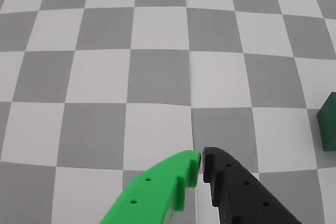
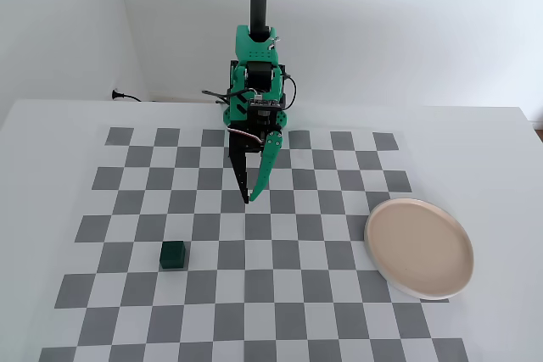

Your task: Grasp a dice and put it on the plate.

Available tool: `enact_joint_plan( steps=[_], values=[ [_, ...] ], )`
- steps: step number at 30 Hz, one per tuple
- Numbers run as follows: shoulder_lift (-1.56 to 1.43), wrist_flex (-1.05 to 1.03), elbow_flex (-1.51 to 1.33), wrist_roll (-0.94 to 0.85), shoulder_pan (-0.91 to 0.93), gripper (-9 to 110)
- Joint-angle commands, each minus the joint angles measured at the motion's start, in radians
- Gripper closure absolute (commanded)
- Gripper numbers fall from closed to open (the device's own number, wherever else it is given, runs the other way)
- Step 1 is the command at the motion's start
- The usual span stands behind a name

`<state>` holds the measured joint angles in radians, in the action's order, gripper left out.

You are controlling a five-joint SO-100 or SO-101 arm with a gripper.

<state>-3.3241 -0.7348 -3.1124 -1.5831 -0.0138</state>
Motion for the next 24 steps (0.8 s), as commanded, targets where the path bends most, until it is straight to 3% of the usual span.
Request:
enact_joint_plan(
  steps=[1,5,24],
  values=[
    [-0.009,-0.006,0.069,0.021,-0.02,92],
    [-0.011,-0.015,0.106,0.054,-0.031,82],
    [0.215,0.086,0.278,0.126,0.011,81]
  ],
)
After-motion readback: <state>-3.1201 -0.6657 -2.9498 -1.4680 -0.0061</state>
